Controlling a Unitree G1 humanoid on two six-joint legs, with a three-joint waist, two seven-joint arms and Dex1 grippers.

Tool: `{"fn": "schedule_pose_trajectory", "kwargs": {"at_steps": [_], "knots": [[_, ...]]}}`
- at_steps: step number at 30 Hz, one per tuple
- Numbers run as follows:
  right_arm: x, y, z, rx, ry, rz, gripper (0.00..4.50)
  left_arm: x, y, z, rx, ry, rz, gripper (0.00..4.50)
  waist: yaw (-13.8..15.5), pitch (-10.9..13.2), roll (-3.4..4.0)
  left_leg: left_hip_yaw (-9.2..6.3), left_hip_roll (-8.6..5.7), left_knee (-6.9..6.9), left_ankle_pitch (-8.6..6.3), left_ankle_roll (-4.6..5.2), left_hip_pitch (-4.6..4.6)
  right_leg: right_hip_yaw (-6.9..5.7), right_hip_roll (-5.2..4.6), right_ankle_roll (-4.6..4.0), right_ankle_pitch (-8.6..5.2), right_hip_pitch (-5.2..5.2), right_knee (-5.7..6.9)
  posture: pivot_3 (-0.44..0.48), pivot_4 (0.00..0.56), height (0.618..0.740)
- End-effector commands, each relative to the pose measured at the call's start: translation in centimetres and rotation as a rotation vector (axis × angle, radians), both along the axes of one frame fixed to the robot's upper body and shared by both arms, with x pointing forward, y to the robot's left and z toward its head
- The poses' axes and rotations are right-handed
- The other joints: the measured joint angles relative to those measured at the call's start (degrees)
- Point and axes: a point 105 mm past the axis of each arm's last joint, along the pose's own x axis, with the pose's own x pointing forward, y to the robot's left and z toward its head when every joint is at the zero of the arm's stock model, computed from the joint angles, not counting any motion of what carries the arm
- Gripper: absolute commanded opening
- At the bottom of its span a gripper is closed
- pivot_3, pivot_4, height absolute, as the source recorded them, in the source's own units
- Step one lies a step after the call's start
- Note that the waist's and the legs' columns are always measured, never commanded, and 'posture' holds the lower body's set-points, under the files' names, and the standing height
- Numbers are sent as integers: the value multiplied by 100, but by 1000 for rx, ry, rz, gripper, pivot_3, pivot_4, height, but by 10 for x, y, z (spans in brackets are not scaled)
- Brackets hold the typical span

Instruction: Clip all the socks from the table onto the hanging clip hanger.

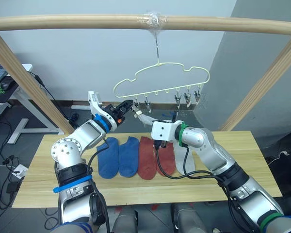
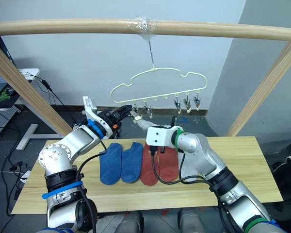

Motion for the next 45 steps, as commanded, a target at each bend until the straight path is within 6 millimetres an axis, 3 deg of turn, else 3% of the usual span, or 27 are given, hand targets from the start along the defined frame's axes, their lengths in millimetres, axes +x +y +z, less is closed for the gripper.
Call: {"fn": "schedule_pose_trajectory", "kwargs": {"at_steps": [1, 18, 24, 32, 36, 41, 45], "knots": [[1, 7, 15, 6, -69, 26, 22, -3, -2, 11, 0, -48, -7, 0, 2, 0, 0, 0, 0, 0, 0, 0, 0, 0, 0, 0, 0, 0, 0, 26, 180, 740], [9, 4, 20, 34, -77, -6, 22, -6, -3, 12, 25, -66, -34, 0, 4, 1, 1, 0, 0, -1, 0, 0, 0, 0, 0, -1, -1, -1, 1, 25, 183, 740], [9, 8, 20, 50, -68, 6, 0, -9, 0, 16, 16, -88, -40, 1833, 5, 2, 0, 0, 0, -1, 0, 0, 0, 0, 0, -2, -1, -1, 1, 28, 185, 740], [7, 12, 19, 109, -8, 15, 0, -18, 25, 24, 3, -99, 11, 4340, 3, 6, 1, 0, 0, -1, -1, 0, 0, 1, 0, -2, -1, -2, 2, 35, 186, 740], [-4, 27, 18, 350, 265, 33, 0, -35, 45, 39, 11, -144, 0, 4424, -39, 16, -6, -2, 6, -5, -1, 0, -3, 0, 2, -8, -4, -12, 9, 50, 186, 740], [-12, 33, 6, 454, 475, 36, 0, -33, 49, 30, 156, -127, 20, 4424, 38, 19, -2, -5, 3, -6, -1, 1, -6, -4, 2, -10, -5, -12, 8, 66, 183, 740], [-7, 34, 10, 648, 648, -29, 1132, -36, 39, 34, 239, -197, 4, 4500, 50, 20, -1, -6, 0, -4, -1, 1, -8, -6, -1, -15, -7, -12, 8, 66, 183, 740]]}}
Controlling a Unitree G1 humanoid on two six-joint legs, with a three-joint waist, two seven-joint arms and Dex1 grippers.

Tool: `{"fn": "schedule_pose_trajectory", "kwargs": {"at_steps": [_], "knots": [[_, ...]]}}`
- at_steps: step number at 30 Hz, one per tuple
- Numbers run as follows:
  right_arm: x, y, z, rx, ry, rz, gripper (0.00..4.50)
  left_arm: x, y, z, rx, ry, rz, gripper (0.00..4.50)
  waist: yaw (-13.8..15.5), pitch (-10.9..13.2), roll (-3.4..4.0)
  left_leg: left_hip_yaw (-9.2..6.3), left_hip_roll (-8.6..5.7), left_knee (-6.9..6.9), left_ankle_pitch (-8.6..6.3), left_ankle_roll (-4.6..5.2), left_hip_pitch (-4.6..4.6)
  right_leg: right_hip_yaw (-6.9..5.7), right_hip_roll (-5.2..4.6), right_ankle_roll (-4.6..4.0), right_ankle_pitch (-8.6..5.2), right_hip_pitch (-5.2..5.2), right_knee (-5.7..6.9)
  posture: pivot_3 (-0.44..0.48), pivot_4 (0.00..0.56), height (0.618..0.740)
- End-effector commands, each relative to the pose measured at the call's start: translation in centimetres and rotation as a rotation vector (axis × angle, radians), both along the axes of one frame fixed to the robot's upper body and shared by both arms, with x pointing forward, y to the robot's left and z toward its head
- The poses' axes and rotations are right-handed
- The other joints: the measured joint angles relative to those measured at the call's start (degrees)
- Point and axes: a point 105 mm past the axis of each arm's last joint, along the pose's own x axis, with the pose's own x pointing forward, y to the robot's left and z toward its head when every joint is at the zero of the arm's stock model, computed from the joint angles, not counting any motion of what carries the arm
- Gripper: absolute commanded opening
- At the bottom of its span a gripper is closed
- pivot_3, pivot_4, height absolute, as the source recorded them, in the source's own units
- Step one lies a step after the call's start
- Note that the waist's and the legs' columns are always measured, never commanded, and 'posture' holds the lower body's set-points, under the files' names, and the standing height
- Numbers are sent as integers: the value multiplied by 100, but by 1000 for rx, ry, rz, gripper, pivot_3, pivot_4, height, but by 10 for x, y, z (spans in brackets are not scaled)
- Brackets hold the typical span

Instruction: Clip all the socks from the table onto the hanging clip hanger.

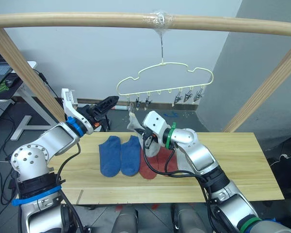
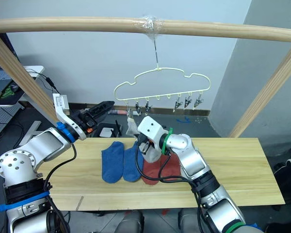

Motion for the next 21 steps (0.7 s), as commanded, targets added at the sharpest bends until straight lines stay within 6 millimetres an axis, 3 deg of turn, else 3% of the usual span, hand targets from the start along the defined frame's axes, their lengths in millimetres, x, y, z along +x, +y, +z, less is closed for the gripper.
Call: {"fn": "schedule_pose_trajectory", "kwargs": {"at_steps": [1, 6, 10, 14, 16, 21], "knots": [[7, -7, 16, 155, 106, -66, 1492, -8, -17, 15, 149, -130, -45, 4500, -11, 0, 1, -1, 2, -1, 0, 0, -2, 0, 1, 0, 1, -3, 2, 64, 183, 740], [7, -20, 12, 132, 123, -83, 3089, -15, -29, 17, 267, -208, -86, 4500, -20, 4, 6, 4, 3, -10, 0, 0, -7, 1, 2, -1, 1, -14, 1, 64, 183, 740], [4, -37, 5, 110, 127, -99, 4460, -20, -40, 5, 405, -235, -142, 4500, -32, 4, 7, 4, 3, -8, 0, 0, -45, 2, 2, -3, 4, -46, 2, 65, 185, 740], [5, -68, 5, 69, 65, -178, 4460, -14, -53, -9, 604, -332, -83, 4500, -18, 7, 12, 7, 2, -9, 0, 0, -52, 4, 1, -4, 3, -49, -3, 62, 187, 740], [5, -76, 20, 166, 75, -210, 4460, -6, -54, -14, 660, -398, -8, 4500, -11, 12, 18, 7, 0, -5, 0, 0, -59, 4, -1, -2, 3, -52, -6, 62, 187, 740], [-11, -91, 50, 243, 24, -143, 4500, 9, -62, -22, 706, -531, 122, 3341, -31, 17, 28, 9, 5, -3, 0, 2, -55, 4, 3, 1, 2, -53, 1, 40, 185, 740]]}}
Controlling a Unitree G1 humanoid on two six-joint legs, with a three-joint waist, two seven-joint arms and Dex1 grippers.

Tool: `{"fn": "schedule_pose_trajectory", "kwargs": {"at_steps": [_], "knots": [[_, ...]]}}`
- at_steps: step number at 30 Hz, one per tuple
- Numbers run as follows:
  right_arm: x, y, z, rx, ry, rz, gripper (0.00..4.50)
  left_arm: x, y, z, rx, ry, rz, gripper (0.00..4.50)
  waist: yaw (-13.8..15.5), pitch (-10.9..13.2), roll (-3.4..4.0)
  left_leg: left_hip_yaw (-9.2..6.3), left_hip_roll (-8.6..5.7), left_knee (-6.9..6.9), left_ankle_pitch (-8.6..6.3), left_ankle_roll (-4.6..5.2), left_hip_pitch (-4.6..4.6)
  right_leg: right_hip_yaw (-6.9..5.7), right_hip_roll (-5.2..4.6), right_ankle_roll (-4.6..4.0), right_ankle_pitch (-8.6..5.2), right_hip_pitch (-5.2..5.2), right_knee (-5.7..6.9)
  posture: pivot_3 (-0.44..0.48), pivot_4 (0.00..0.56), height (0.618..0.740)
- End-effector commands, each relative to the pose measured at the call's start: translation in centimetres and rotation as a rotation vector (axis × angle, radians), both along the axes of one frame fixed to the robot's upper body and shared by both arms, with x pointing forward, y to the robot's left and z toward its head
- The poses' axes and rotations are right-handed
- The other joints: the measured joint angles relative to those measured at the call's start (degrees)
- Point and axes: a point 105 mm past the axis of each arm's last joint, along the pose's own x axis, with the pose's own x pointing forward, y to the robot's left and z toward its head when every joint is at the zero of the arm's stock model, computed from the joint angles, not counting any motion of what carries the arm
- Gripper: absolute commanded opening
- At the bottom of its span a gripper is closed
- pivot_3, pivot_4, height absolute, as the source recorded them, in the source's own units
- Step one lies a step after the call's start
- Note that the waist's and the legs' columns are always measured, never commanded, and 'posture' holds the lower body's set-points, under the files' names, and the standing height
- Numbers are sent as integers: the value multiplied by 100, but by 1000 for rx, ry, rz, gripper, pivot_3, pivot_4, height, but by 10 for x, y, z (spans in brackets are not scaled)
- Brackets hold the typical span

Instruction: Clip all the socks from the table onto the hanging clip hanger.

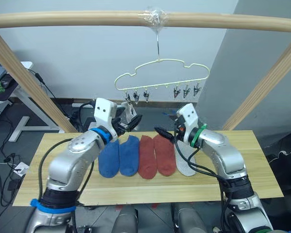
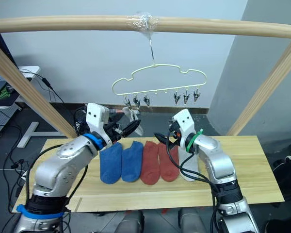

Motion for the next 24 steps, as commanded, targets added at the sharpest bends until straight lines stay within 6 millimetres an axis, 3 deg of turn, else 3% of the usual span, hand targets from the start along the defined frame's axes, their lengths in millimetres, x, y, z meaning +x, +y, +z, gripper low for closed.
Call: {"fn": "schedule_pose_trajectory", "kwargs": {"at_steps": [1, 3, 10, 24], "knots": [[-17, -10, 34, 49, -106, 65, 4500, 9, -5, 4, 30, -138, 68, 3046, 8, 2, 4, 0, 0, 1, 0, 0, -2, 0, 0, 1, 0, 0, -2, 27, 186, 740], [-26, -19, 39, 45, -121, 81, 4500, 13, -9, 0, 26, -160, 120, 2481, 14, 2, 4, 0, -3, 4, 0, 1, -6, 0, -2, 3, 1, 1, -5, 20, 185, 740], [-37, -23, 53, 30, -169, 107, 4500, 25, -22, -8, 4, -196, 188, 2481, -21, 2, 4, 0, -5, 9, 0, 3, -6, 0, -3, 6, 3, 1, 0, -12, 174, 740], [-38, -24, 73, 31, -232, 102, 4500, 49, -20, -5, 19, -255, 296, 2481, -21, 2, 4, -1, -6, 18, 1, 4, -6, 0, -3, 4, 17, 6, -1, -40, 159, 740]]}}
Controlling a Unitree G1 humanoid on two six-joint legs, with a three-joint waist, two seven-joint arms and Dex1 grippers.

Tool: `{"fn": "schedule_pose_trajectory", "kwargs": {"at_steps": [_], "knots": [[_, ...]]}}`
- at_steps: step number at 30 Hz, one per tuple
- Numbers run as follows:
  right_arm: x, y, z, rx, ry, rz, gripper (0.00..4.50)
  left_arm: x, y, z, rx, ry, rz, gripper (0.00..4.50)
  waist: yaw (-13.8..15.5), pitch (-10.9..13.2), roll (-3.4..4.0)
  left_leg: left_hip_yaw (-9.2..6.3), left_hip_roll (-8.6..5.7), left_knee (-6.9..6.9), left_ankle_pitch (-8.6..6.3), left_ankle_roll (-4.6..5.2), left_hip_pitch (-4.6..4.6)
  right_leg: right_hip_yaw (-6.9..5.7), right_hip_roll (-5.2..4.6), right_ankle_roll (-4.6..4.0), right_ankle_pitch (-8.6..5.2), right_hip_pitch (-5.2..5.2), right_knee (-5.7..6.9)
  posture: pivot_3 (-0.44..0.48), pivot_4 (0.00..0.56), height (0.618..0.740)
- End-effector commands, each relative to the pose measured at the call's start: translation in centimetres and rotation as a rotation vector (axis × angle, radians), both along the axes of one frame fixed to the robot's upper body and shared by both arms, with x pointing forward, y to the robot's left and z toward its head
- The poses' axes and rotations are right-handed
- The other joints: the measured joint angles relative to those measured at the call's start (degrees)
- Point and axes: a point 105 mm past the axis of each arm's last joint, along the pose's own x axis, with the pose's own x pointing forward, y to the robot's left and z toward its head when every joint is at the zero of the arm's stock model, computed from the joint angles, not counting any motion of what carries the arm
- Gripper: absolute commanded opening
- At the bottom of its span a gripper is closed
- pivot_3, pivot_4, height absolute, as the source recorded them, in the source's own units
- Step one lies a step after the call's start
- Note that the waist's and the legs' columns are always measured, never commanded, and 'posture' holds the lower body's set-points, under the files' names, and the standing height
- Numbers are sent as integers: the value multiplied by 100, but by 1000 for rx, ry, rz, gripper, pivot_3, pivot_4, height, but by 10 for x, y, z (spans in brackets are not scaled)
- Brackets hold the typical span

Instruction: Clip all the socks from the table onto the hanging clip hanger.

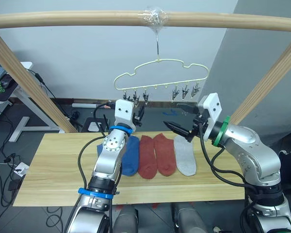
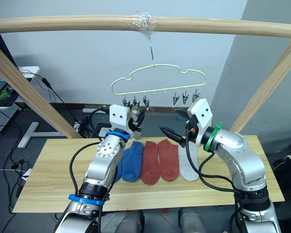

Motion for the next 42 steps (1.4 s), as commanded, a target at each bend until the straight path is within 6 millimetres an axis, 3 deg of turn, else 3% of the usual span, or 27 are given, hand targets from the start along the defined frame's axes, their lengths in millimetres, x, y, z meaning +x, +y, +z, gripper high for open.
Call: {"fn": "schedule_pose_trajectory", "kwargs": {"at_steps": [1, 10, 14, 35, 42], "knots": [[-5, 0, 22, 23, -88, 3, 4500, 3, 4, 14, -23, -55, 19, 2481, -5, 0, 0, 0, 0, 0, 0, 0, 0, 0, 0, 1, 0, 0, 0, -40, 159, 740], [-1, -1, 22, 28, -95, -31, 4500, 8, 4, 16, -23, -70, 10, 2481, -5, -1, 0, 0, 0, 1, 0, 0, 1, 0, 0, -3, 3, 2, 1, -43, 155, 740], [0, -3, 25, 23, -105, -38, 4500, 9, 2, 18, -30, -76, 9, 1699, -6, -1, 1, 0, 0, 1, 1, -1, 1, -1, 0, -4, 4, 2, 1, -46, 148, 740], [1, -5, 27, 10, -116, -42, 4500, 21, 0, 35, -54, -116, 22, 1699, -56, -2, 1, 0, 0, 8, 1, 0, 3, 0, 1, -11, 11, 5, 8, -55, 151, 740], [1, -5, 27, 5, -113, -38, 4500, 21, 0, 33, -48, -114, 18, 1699, -73, -2, 1, 0, 0, 9, 1, 0, 3, 0, 0, -11, 12, 5, 9, -57, 154, 740]]}}
